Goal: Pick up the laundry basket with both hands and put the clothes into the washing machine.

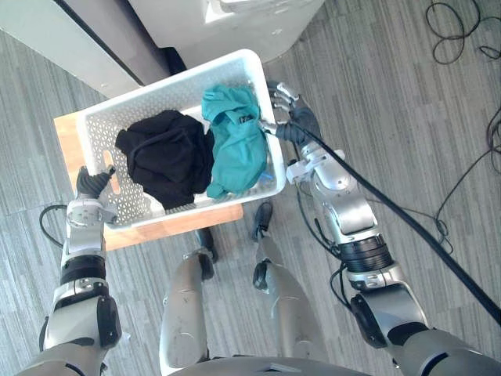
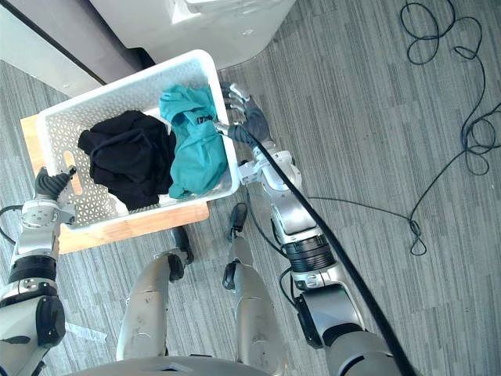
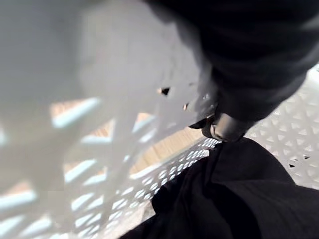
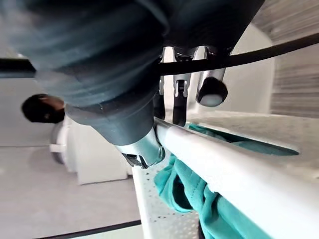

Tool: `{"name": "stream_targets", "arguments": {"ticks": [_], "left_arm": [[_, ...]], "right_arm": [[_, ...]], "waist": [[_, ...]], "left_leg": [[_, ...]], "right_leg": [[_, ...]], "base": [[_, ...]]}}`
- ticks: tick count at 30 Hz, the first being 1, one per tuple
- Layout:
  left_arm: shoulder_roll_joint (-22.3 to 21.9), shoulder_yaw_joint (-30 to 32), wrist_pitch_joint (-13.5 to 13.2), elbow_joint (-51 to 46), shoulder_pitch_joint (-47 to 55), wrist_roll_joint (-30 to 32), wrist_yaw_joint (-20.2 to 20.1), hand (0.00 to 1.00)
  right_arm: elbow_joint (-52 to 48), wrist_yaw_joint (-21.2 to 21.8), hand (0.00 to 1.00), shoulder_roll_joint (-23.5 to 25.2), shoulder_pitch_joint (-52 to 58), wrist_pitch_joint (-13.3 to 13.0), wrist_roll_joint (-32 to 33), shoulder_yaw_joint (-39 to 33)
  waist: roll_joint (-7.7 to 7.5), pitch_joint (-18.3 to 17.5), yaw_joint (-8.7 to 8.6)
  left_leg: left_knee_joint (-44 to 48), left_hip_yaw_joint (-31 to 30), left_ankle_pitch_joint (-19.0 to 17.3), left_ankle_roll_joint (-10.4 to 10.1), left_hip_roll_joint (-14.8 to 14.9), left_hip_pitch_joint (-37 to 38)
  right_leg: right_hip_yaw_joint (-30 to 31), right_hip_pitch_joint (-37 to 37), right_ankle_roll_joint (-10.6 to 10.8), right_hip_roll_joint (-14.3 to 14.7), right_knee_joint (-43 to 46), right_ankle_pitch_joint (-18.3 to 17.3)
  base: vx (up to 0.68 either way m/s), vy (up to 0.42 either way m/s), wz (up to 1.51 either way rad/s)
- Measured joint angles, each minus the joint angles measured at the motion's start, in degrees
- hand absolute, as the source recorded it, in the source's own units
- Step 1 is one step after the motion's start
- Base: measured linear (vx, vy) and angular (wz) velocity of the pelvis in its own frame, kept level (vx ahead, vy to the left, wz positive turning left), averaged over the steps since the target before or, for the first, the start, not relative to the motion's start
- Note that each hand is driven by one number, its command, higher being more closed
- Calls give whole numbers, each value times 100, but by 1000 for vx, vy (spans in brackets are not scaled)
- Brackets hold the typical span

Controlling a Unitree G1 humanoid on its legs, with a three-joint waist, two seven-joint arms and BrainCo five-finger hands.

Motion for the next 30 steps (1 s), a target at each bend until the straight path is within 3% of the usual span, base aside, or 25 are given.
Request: {"name": "stream_targets", "arguments": {"ticks": [2, 3, 4, 5, 7, 10, 13, 14, 15, 18, 21, 24, 26, 30], "left_arm": [[90, 13, 13, 226, -82, 0, 128, 100], [102, 16, 17, 227, -80, 1, 157, 100], [112, 62, 13, 221, -84, 0, 197, 100], [148, 118, 13, 221, -133, 15, 277, 100], [233, -12, 36, 282, -192, -42, 374, 100], [293, -515, 222, 3, -277, -641, 630, 100], [50, -1366, 355, -1516, 347, -1331, 1044, 100], [-225, -1592, 352, -2364, 752, -1689, 1161, 100], [-583, -1781, 352, -3028, 1177, -1856, 1196, 100], [-1047, -2195, 358, -4222, 2151, -2132, 1170, 100], [-1063, -2419, 344, -5742, 2904, -2534, 1092, 100], [-888, -2475, 260, -6462, 3148, -2534, 945, 100], [-712, -2523, 257, -6638, 3363, -2538, 717, 100], [-615, -2850, 257, -6625, 3730, -2714, 641, 100]], "right_arm": [[0, -67, 100, 14, -61, -157, 197, 187], [-1, -81, 100, 16, -75, -187, 230, 214], [0, -93, 100, 33, -120, -210, 250, 240], [8, -113, 100, 63, -141, -294, 360, 260], [10, -214, 100, 138, -93, -361, 430, 297], [-36, -292, 100, 116, -7, -545, 438, 192], [-250, -476, 100, 111, 671, -603, 352, -486], [-309, -551, 100, 108, 1082, -603, 259, -849], [-348, -619, 100, 116, 1487, -601, 134, -1149], [-654, -665, 100, 70, 2196, -661, 38, -1497], [-673, -538, 100, -95, 2978, -686, -184, -1571], [-613, -362, 100, -102, 3519, -657, -198, -1606], [-611, -138, 100, -118, 3937, -663, -221, -1640], [-512, 97, 100, -111, 4438, -725, -220, -1812]], "waist": [[-97, -83, -44], [-111, -90, -47], [-89, -104, -12], [-93, -110, -11], [-297, -208, -44], [-318, -212, -65], [-326, -205, -106], [-367, -184, -93], [-385, -174, -89], [-386, -173, -131], [-383, -177, -64], [-353, -193, -16], [-286, -230, -75], [-226, -448, -159]], "left_leg": [[43, 63, -11, 45, -14, -39], [-10, 58, 11, 69, -9, -32], [-299, 117, 152, 198, 78, 11], [-559, 163, 302, 185, 123, 48], [-419, 143, 309, 106, 39, 27], [-472, 60, 431, 111, -9, -59], [-563, -108, 552, 132, -118, -38], [-565, -167, 552, 132, -128, 54], [-577, -219, 551, 130, -144, 199], [-768, -236, 536, 104, -233, 648], [-877, -249, 486, 43, -239, 880], [-948, -258, 520, 12, -227, 975], [-941, -266, 525, -1, -215, 1161], [-936, -248, 458, 7, -246, 1460]], "right_leg": [[33, -21, 151, -21, -52, -56], [35, -20, 302, -17, -83, -212], [-22, -125, 465, 15, 32, -584], [-14, -243, -297, -22, 533, -296], [221, 107, -78, -170, 313, -260], [172, 138, -71, -192, 125, -117], [-15, 246, -70, -249, 105, -116], [-60, 377, -68, -251, 96, -118], [-96, 551, -54, -257, 85, -129], [-120, 946, -6, -311, 94, -261], [-117, 1123, -23, -296, 123, -468], [-136, 1235, -25, -272, 48, -469], [-156, 1444, 12, -263, 17, -455], [-124, 1727, 18, -265, -16, -460]], "base": [[-50, 21, -8], [-44, -10, -26], [8, 30, -38], [117, 89, -16], [161, 75, 13], [29, -18, 15], [-1, -12, 32], [25, 4, 27], [29, 11, 21], [45, 23, 11], [2, -19, 3], [21, -40, 4], [57, -25, 1], [77, 21, -2]]}}
